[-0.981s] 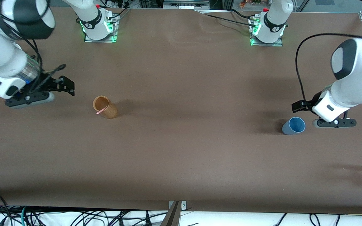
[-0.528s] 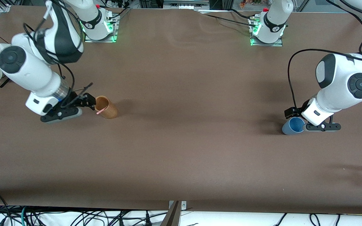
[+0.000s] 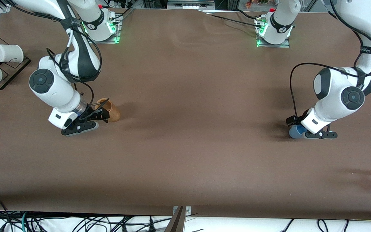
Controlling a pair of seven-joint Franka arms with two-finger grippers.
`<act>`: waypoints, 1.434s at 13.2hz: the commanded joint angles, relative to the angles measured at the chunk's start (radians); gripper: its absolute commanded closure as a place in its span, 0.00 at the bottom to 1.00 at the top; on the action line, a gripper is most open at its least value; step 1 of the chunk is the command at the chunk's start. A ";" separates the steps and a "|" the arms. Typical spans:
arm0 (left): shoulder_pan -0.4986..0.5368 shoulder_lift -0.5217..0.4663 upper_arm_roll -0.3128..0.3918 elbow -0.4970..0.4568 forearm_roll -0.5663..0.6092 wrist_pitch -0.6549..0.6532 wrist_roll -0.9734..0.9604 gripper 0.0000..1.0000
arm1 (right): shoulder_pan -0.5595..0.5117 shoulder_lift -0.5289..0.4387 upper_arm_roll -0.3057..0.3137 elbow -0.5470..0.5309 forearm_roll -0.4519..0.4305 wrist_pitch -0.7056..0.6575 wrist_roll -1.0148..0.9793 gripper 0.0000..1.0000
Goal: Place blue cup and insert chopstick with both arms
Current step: 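Reach the right gripper to the chopstick while the left gripper reaches the blue cup, then grasp the chopstick with the right gripper while the left gripper grasps the cup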
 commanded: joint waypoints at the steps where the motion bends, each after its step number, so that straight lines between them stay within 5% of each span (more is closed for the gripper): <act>1: 0.002 0.021 -0.005 -0.001 0.021 0.041 0.013 0.00 | 0.018 -0.026 0.004 -0.040 0.004 0.019 0.048 0.01; 6: 0.002 0.055 -0.005 -0.001 0.021 0.059 0.013 0.06 | 0.030 -0.055 0.012 -0.100 0.004 0.017 0.081 0.01; 7: 0.002 0.061 -0.005 0.000 0.021 0.059 0.013 0.16 | 0.030 -0.064 0.012 -0.106 0.004 0.012 0.081 0.02; 11: 0.005 0.062 -0.005 0.000 0.021 0.050 0.013 0.98 | 0.030 -0.087 0.012 -0.135 0.004 0.003 0.081 0.24; 16: 0.007 0.062 -0.005 0.008 0.019 0.044 0.005 1.00 | 0.030 -0.087 0.010 -0.137 0.002 0.003 0.076 0.44; 19: -0.007 0.053 -0.041 0.074 0.004 -0.035 -0.016 1.00 | 0.030 -0.087 0.010 -0.138 0.004 0.005 0.076 0.67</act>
